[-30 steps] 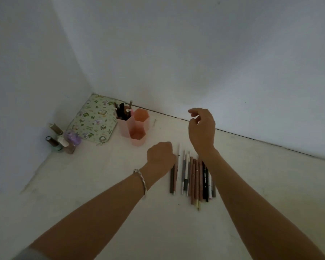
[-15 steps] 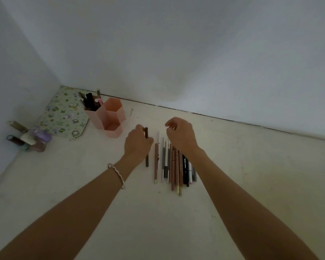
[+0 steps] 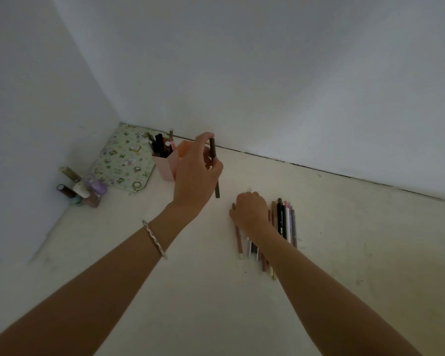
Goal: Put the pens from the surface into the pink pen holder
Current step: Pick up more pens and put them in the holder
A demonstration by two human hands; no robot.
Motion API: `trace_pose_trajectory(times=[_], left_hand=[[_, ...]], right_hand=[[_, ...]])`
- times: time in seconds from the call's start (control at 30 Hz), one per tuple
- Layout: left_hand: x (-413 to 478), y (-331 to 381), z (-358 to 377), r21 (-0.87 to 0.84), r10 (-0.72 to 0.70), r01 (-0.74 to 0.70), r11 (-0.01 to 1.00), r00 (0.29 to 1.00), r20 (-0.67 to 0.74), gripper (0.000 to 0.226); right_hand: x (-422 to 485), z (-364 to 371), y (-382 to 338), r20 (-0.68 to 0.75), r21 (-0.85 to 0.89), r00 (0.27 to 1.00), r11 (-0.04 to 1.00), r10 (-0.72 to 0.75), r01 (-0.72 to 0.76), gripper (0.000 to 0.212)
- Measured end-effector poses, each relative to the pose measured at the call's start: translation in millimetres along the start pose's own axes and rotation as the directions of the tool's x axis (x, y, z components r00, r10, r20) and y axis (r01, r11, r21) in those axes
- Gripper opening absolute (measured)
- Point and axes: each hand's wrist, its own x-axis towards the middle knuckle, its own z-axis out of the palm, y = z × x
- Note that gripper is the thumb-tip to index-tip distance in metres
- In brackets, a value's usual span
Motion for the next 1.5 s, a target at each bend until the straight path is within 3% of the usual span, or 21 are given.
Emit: trace_pose_trajectory(times=[0.13,0.27,0.37,0.47,0.53,0.63,0.77,0.87,1.0,1.1,1.17,1.27,1.4,1.5], left_hand=[[26.9,-0.4,-40.4,0.0,0.109,-0.112,0.994,0.965,-0.24,0.042],[64.6,-14.4,-84.3,0.012,0.085,-0.089,0.996,0.887,-0.454,0.042],[67.5,-30.9,-90.2,0.065,0.047,-0.024,0.998,0.921,-0.387,0.041],[60.1,-50.2,-84.1,0.152,0.012,0.026,0.988,0.97,-0.243,0.036],[54.8,-62.7,-80.8,0.344,0.062,0.001,0.939,0.983,-0.171,0.028],[52.2,-73.9,-82.3,0.524,0.113,-0.021,0.851,0.983,-0.145,0.028],[56.9,-72.4,-94.2,0.377,0.103,0.002,0.926,0.961,-0.257,0.035],[59.0,-68.2,-99.5,0.277,0.072,0.002,0.961,0.964,-0.255,0.034],[53.5,-67.4,-99.4,0.175,0.019,0.021,0.984,0.974,-0.224,0.034],[49.4,-66.1,-97.6,0.131,-0.025,0.053,0.99,0.978,-0.205,0.034],[46.1,-60.8,-94.5,0.128,-0.021,0.049,0.991,0.978,-0.207,0.032],[34.5,-46.0,-78.5,0.139,0.042,-0.019,0.99,0.986,-0.163,0.019],[5.5,-29.8,-24.7,0.189,0.017,-0.039,0.981,0.993,0.117,0.013],[-21.2,-29.7,25.7,0.325,-0.161,0.045,0.945,0.928,0.337,0.011]], right_hand=[[9.1,-22.5,-11.6,0.007,0.393,0.994,0.914,0.107,-0.101,0.032],[23.7,-74.6,-26.8,-0.098,0.789,0.977,0.613,0.19,-0.039,0.016],[31.3,-103.3,-44.2,-0.227,0.889,0.951,0.444,0.21,0.114,0.01],[36.7,-118.2,-62.0,-0.343,0.889,0.91,0.393,0.231,0.236,0.007],[38.0,-121.5,-71.6,-0.393,0.884,0.888,0.365,0.239,0.293,0.009],[38.1,-124.1,-85.7,-0.505,0.837,0.836,0.359,0.217,0.412,0.024],[42.8,-124.4,-111.2,-0.625,0.756,0.762,0.377,0.17,0.536,0.022],[45.1,-113.2,-126.4,-0.656,0.674,0.752,0.501,0.067,0.543,0.019],[45.1,-88.3,-130.4,-0.594,0.546,0.797,0.674,-0.108,0.498,0.012],[43.0,-67.1,-125.1,-0.628,0.237,0.723,0.814,-0.289,0.531,0.018],[40.3,-62.3,-117.0,-0.673,0.217,0.7,0.842,-0.238,0.495,0.025],[37.6,-69.2,-96.5,-0.717,0.406,0.697,0.803,-0.016,0.436,0.036],[32.3,-82.6,-54.9,-0.661,0.576,0.731,0.74,0.17,0.348,0.037],[22.6,-87.0,-20.4,-0.599,0.646,0.761,0.711,0.247,0.278,0.035]])
